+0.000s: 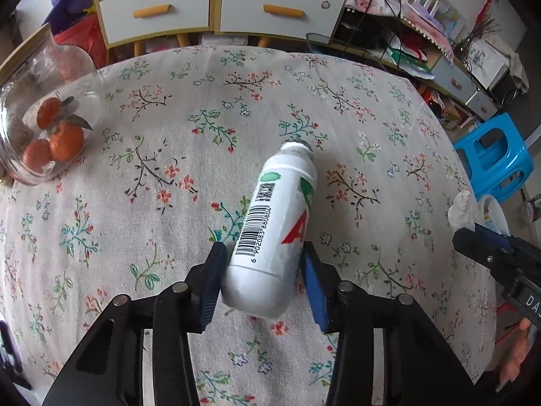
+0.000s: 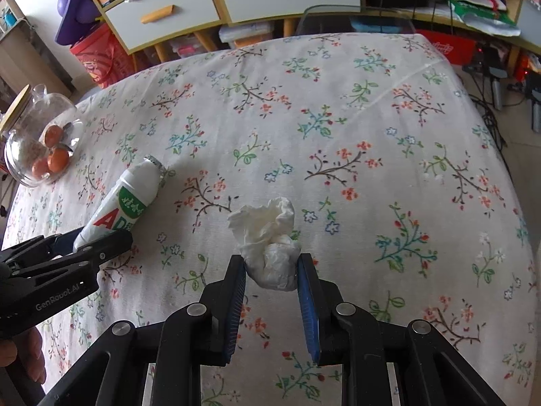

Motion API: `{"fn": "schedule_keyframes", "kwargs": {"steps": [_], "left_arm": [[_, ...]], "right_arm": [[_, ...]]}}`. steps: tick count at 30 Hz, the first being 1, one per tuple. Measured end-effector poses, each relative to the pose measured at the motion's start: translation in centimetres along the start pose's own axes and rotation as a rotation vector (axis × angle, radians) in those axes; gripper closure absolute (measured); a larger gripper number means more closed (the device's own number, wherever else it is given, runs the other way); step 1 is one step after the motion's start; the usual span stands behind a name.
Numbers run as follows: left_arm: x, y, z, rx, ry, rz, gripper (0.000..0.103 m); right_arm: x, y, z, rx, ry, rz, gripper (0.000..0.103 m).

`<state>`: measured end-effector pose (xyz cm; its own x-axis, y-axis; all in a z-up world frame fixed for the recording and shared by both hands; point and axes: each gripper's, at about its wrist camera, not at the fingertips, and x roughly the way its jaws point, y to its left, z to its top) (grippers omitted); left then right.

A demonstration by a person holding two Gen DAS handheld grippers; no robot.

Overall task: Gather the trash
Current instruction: 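Carry the tissue in the right gripper over the wastebasket and release it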

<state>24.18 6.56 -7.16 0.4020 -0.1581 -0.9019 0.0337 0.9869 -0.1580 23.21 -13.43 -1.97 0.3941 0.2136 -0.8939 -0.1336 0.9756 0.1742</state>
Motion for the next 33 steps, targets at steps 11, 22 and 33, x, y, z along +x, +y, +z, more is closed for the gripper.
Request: {"fn": "schedule_keyframes", "kwargs": {"steps": [11,22,33], "left_arm": [[-2.0,-2.3,-1.0,0.013,-0.02,-0.073,0.064],[-3.0,-6.2,-1.7,0.051,-0.029,-0.147,0.064],[-3.9,-12.8,-2.9,0.176,-0.036,-0.194,0.064]], "right_arm": [[-1.7,-1.9,-0.3,0.013,-0.022,-0.006,0.075],[-5.1,-8.8,-1.1,0.123,-0.05,-0.029,0.075],[-9.8,-21.3,-3.5,0.354,-0.082,-0.106,0.073]]}}
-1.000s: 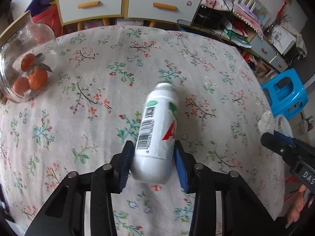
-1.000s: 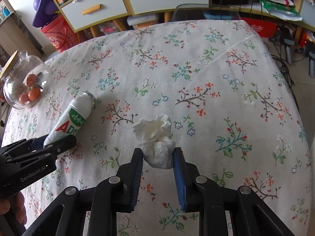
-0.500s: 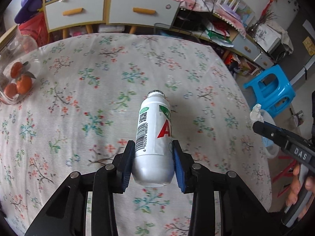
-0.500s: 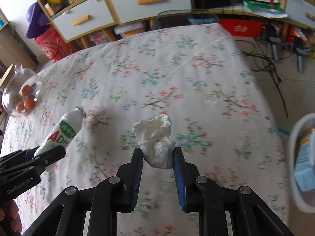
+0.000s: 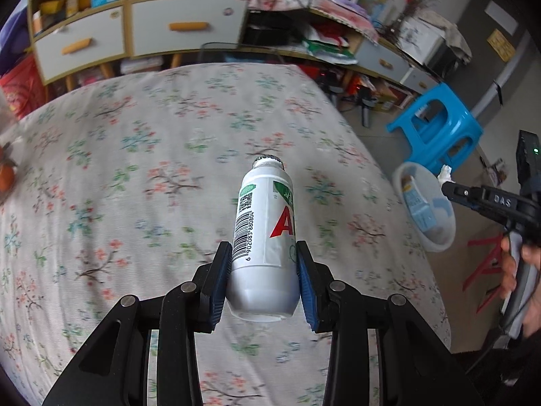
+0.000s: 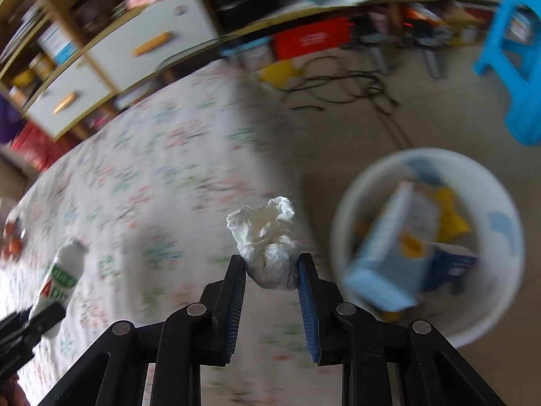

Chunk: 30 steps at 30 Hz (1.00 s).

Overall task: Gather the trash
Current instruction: 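Carry the tissue in the right gripper over the wastebasket and release it, then carry the AD bottle in the left gripper over the wastebasket and release it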

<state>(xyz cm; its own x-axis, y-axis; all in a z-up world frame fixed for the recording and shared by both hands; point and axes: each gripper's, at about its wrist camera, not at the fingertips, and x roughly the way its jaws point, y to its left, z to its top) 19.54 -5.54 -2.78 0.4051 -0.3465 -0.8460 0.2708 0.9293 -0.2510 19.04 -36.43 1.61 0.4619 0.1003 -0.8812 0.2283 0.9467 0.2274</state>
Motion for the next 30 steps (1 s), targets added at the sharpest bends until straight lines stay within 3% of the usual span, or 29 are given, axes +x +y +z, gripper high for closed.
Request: {"fn": "schedule_keyframes", "kwargs": {"steps": [6,7,8,10,30], "left_arm": [[0.8,-3.9,0.8,0.021,0.005,-0.058,0.064],[1.1,-4.8,0.9,0.028,0.009,-0.067,0.064],[1.4,-5.7,1.1,0.039,0.013,-0.075,0.064],[1.8,-7.5,1.3,0.06,0.017,-0.087,0.064],[7.5,-24.1,2.2,0.255,0.083,-0.204,0.064]], "right_arm": [[-1.0,-6.1,0.4,0.124,0.005,-0.024,0.071],[-1.1,-6.7,0.4,0.14,0.01,-0.022,0.064],[-1.3,-7.3,0.3,0.159,0.013,-0.02,0.05],[-1.8,-8.4,0.2,0.193,0.006,-0.013,0.042],[-7.1,-18.4,-3.2,0.301,-0.047,-0.078,0.037]]}}
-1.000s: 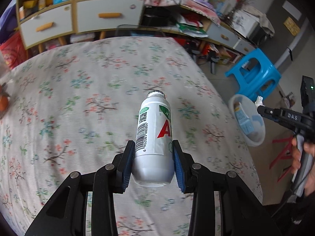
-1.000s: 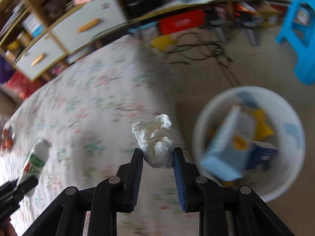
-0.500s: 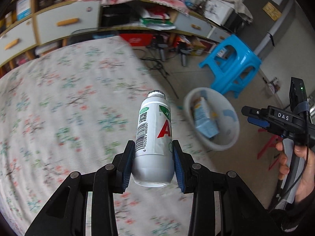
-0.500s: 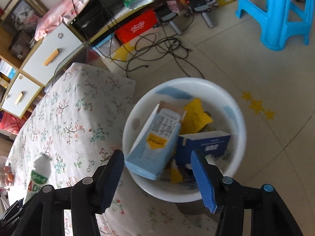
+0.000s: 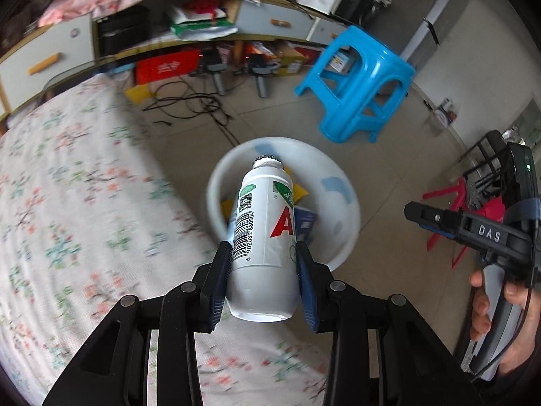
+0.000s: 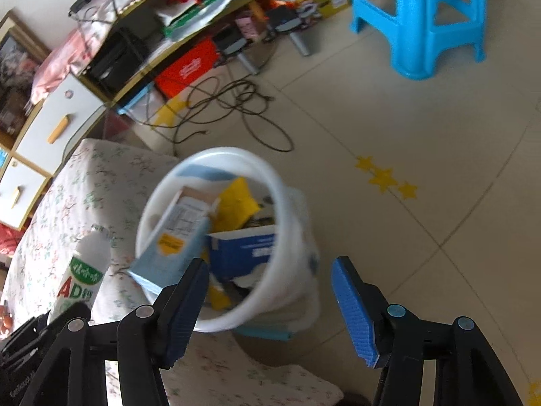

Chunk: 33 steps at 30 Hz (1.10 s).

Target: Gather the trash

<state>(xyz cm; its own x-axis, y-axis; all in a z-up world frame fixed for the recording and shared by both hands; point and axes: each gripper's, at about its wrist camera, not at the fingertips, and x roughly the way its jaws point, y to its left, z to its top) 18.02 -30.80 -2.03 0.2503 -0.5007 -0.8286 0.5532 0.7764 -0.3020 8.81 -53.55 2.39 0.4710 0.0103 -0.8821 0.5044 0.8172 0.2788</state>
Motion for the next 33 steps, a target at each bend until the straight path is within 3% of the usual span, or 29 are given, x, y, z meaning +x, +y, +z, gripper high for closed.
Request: {"fn": "schedule_keyframes", "kwargs": {"steps": [4,7,9,11,17,22,27,33], "left_arm": [[1.0,-1.9,1.2,0.033,-0.012,-0.004,0.064],[1.4,-2.8,2.4,0.064,-0.064,-0.01,0.06],[1.6,-2.6,3.1,0.042,-0.068,0.029,0.03],[1.3,-2.1,3.3,0.004,-0.088,0.044,0.022],[0.1,-0.5,2.1,0.002,-0.059,0.119,0.022],[-2.1,1.8,-0.1,-0.032,-0.064,0.175,0.014],[-5.7,3.9,-3.0,-0.067,-0.093,0.242,0.002],[-10.5,5.9,-6.6,-0.1,-0.119,0.292,0.001]], "right_arm": [[-0.3,-1.6,-0.2,0.017,0.0,-0.005,0.037],[-0.6,-2.2,-0.2,0.026,-0.002,-0.003,0.037],[-0.8,-2.4,-0.2,0.031,-0.007,0.004,0.037],[-0.9,-2.5,0.0,0.036,-0.01,0.01,0.037],[-1.0,-2.2,0.0,0.037,-0.019,0.022,0.034],[-1.1,-1.1,-0.3,0.018,-0.022,0.029,0.033],[-1.9,0.3,-1.1,-0.024,-0.043,0.011,0.03],[-3.6,4.1,-3.5,-0.115,-0.076,-0.047,0.019]]}}
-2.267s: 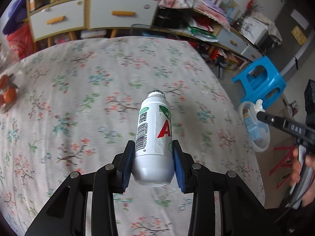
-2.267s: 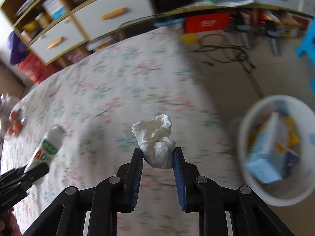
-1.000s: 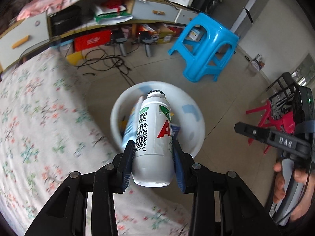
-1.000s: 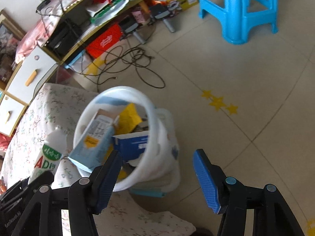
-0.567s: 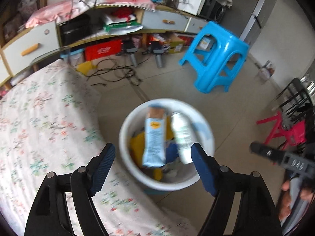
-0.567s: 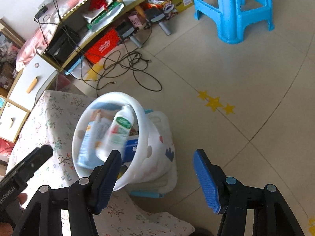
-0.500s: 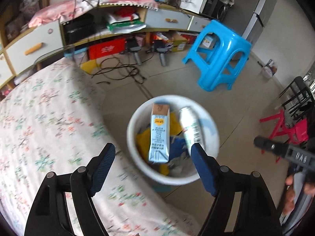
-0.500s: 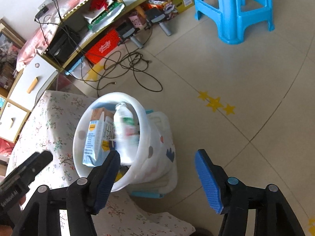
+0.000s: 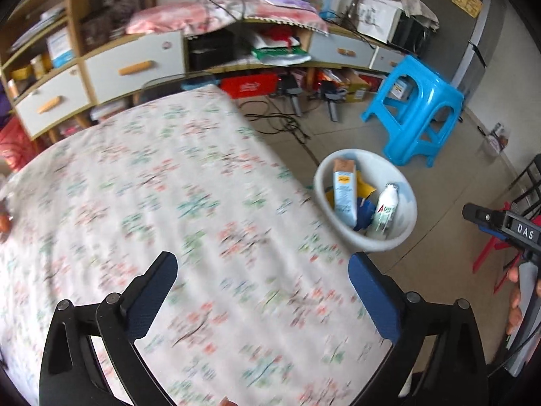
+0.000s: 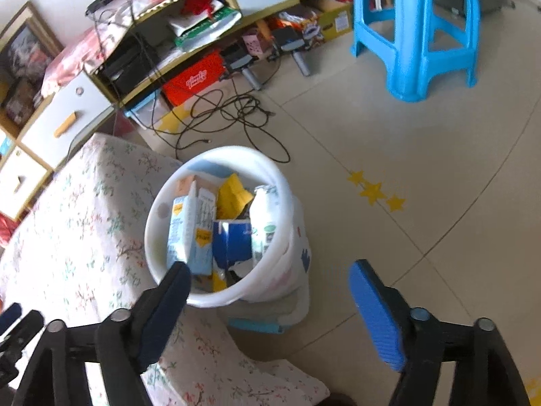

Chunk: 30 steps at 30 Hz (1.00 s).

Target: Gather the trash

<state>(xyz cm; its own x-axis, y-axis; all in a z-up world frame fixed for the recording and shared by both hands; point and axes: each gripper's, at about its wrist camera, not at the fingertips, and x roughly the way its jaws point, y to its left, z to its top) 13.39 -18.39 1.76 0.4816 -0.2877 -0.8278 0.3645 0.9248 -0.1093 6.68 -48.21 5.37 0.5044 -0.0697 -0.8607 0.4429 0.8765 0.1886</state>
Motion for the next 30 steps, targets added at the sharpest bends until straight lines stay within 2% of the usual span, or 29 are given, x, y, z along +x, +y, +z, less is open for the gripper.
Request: {"fn": "schedule_keyframes", "kwargs": {"steps": [3,7,12,14,19,23,27,30], "left_arm": [[-2.2,1.3,-1.5,-0.01,-0.011,0.032,0.001],[-5.1,2.8,-3.7,-0.021,-0.03,0.061,0.001],[-8.2,3.9,-6.2,-0.021,-0.066,0.079,0.001],[-9.6,4.4,-7.3,-0.037,-0.104,0.083,0.001],[-11.4,5.9,-9.1,-0.102,-0.179,0.104,0.001],[-11.7,7.1,-10.0,-0.138,-0.194,0.102,0.001],[-11.6,7.8,-10.4,-0.153,-0.207,0.124,0.001],[-11.8,7.9,-10.4,-0.147,-0.219,0.131,0.001]], "right_arm": [[-1.3,2.7,-0.6,-0.055,-0.008,0.002,0.018],[-3.8,6.4,-2.0,-0.121,-0.04,0.023,0.011],[-6.8,10.9,-5.2,-0.242,-0.092,0.042,0.009],[-7.4,12.1,-6.5,-0.273,-0.117,0.049,0.004],[-8.5,13.7,-10.1,-0.311,-0.194,0.062,0.002],[-7.8,14.2,-12.1,-0.304,-0.252,0.062,0.001],[-6.0,14.6,-12.6,-0.297,-0.203,0.077,0.001],[-5.5,14.8,-12.7,-0.3,-0.212,0.04,0.001]]}}
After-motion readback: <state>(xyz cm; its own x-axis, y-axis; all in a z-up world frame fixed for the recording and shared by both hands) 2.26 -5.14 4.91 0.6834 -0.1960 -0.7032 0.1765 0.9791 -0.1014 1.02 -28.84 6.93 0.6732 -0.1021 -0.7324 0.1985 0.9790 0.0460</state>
